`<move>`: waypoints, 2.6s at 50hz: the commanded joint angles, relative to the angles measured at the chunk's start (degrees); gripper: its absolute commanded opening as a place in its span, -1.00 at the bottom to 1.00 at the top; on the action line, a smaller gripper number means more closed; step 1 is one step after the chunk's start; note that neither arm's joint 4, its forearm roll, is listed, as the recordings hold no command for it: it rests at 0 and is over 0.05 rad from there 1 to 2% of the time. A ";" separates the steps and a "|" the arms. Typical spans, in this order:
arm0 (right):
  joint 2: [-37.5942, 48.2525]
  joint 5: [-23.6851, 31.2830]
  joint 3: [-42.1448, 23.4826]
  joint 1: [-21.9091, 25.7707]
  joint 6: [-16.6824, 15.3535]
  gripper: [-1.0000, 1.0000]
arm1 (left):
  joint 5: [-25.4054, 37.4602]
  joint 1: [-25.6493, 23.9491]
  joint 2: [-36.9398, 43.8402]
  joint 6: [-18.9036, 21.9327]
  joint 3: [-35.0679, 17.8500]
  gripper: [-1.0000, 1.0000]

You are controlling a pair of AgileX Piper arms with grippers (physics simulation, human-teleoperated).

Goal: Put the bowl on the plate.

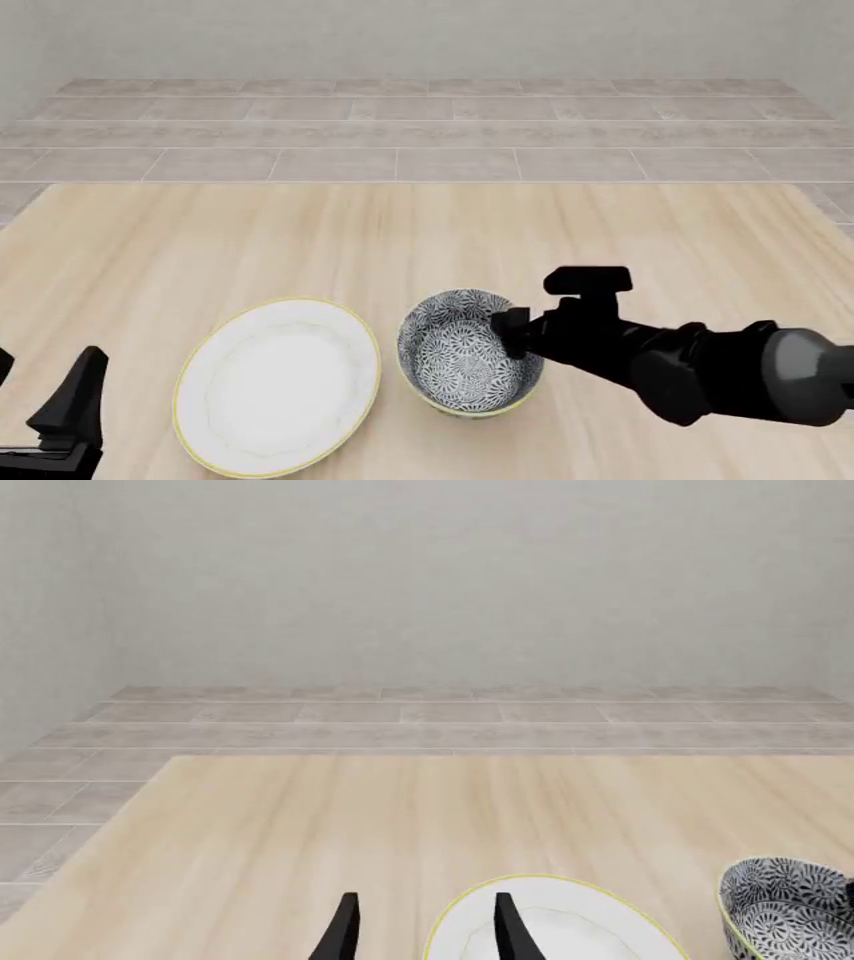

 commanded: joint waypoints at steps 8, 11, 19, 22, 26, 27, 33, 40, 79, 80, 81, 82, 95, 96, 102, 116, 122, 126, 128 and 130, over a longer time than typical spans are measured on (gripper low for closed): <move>0.62 -0.73 0.22 0.54 0.60 1.00 | 0.00 0.00 0.00 0.00 0.00 1.00; 0.83 -1.05 0.41 0.74 0.79 1.00 | 0.00 0.00 0.00 0.00 0.00 1.00; 1.00 -1.38 0.67 0.87 1.05 1.00 | 0.00 0.00 0.00 0.00 0.00 1.00; 1.06 -1.46 0.70 0.77 0.98 1.00 | 0.00 0.00 0.00 0.00 0.00 1.00; 1.09 -1.69 0.90 0.84 1.21 1.00 | 0.00 0.00 0.00 0.00 0.00 1.00; 1.07 -1.73 0.96 0.82 1.20 1.00 | 0.00 0.00 0.00 0.00 0.00 1.00; 1.66 -2.32 1.21 1.04 1.45 1.00 | 0.00 0.00 0.00 0.00 0.00 1.00; 2.06 -2.75 1.31 0.97 1.55 1.00 | 0.00 0.00 0.00 0.00 0.00 1.00; 1.04 -2.88 1.52 -0.26 0.38 -1.00 | 0.00 0.00 0.00 0.00 0.00 1.00; 0.90 -2.81 1.53 -0.35 0.34 -1.00 | 0.00 0.00 0.00 0.00 0.00 1.00; 0.72 -2.69 1.54 -0.49 0.26 -1.00 | 0.00 0.00 0.00 0.00 0.00 1.00; 0.63 -2.70 1.56 -0.79 0.13 -1.00 | 0.00 0.00 0.00 0.00 0.00 1.00; -4.26 0.56 0.95 -1.91 1.08 -1.00 | 0.00 0.00 0.00 0.00 0.00 1.00; -4.26 0.57 0.95 -1.91 1.08 -1.00 | 0.00 0.00 0.00 0.00 0.00 1.00; -6.74 1.79 0.50 -2.21 1.25 -1.00 | 0.00 0.00 0.00 0.00 0.00 1.00; -12.17 5.69 -1.55 -2.60 0.67 -1.00 | 0.00 0.00 0.00 0.00 0.00 1.00; -13.63 7.26 -3.04 -2.54 0.28 -1.00 | 0.00 0.00 0.00 0.00 0.00 1.00; -14.51 8.15 -4.16 -1.92 0.24 -1.00 | 0.00 0.00 0.00 0.00 0.00 1.00; -14.65 8.42 -4.62 -1.86 0.21 -1.00 | 0.00 0.00 0.00 0.00 0.00 1.00; -14.79 8.60 -4.94 -1.85 0.15 -1.00 | 0.00 0.00 0.00 0.00 0.00 1.00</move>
